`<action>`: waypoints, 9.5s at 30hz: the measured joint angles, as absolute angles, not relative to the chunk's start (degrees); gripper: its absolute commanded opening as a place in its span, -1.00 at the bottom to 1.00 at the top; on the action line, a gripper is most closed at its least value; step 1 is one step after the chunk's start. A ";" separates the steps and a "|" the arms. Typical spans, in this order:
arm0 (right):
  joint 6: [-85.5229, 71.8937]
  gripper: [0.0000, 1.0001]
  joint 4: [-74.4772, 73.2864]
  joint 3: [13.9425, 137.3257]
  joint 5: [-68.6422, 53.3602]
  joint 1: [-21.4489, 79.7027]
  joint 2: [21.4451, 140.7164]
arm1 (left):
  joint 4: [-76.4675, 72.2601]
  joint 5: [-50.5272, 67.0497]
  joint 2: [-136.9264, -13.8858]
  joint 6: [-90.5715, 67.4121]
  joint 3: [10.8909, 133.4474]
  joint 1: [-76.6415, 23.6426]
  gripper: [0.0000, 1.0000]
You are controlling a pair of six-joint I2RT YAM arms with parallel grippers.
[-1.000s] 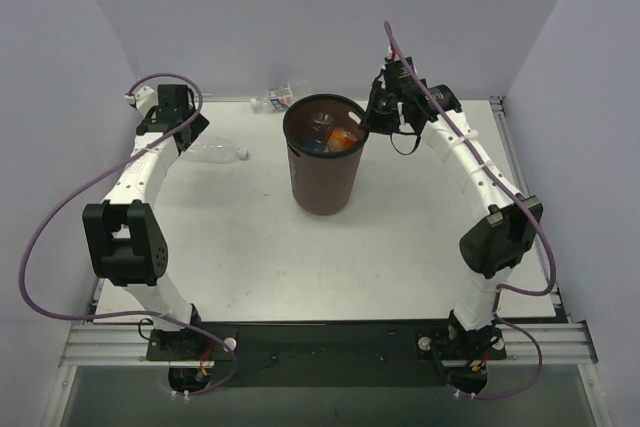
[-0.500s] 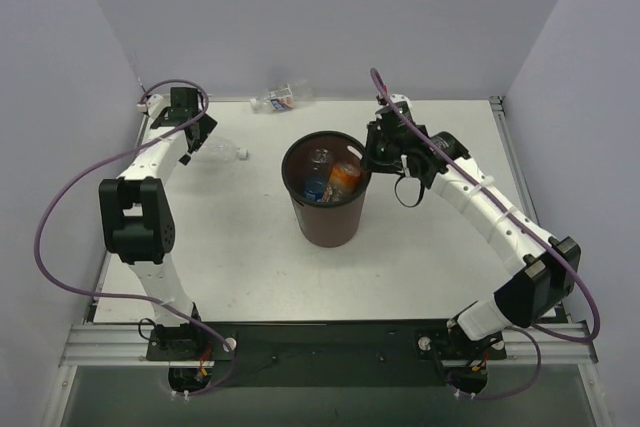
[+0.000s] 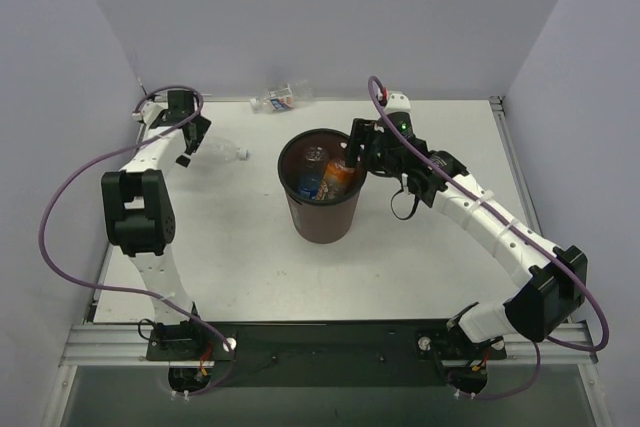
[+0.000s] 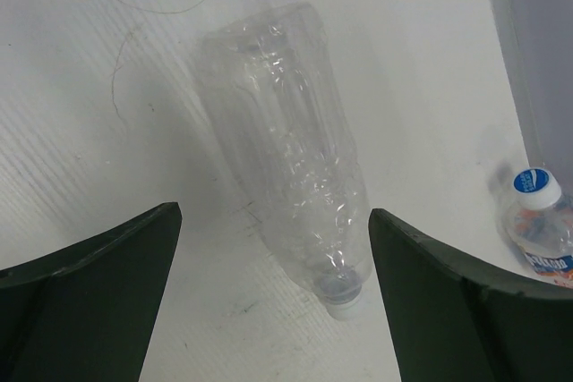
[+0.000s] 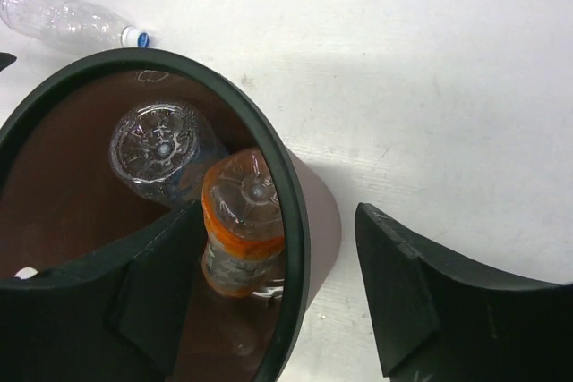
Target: Put the plastic bottles in the bin
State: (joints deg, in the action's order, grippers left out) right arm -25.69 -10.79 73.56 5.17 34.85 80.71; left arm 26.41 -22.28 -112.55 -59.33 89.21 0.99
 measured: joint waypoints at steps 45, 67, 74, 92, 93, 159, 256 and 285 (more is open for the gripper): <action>-22.63 0.54 -20.49 77.34 -3.79 23.92 67.70 | 2.96 -12.38 -79.57 -36.03 82.81 -12.03 -0.37; -24.21 0.54 -20.88 72.75 -5.39 23.59 60.84 | -15.75 -1.87 -71.33 -10.09 65.47 -34.46 0.27; -24.45 0.54 -20.97 71.64 -4.54 23.59 59.94 | -15.84 -4.64 -70.00 -4.56 58.61 -40.03 0.95; -25.30 0.53 -21.32 71.57 -4.54 23.66 59.90 | 14.74 -17.98 -73.36 -30.92 78.08 -21.98 0.95; -25.28 0.53 -21.34 71.57 -4.56 23.66 59.90 | 15.79 -17.32 -74.87 -33.98 78.32 -19.90 0.95; -21.80 0.57 -23.53 79.09 -10.55 21.26 69.06 | -20.43 -2.83 -128.90 -92.27 90.00 0.86 -1.00; -36.05 -0.75 -51.44 118.15 -10.68 33.54 94.48 | 29.39 3.11 -83.59 -34.68 78.70 -25.98 -0.52; -12.64 -0.88 -60.42 129.16 6.46 44.38 109.23 | 25.67 0.25 -83.92 -27.16 79.02 -33.30 -1.00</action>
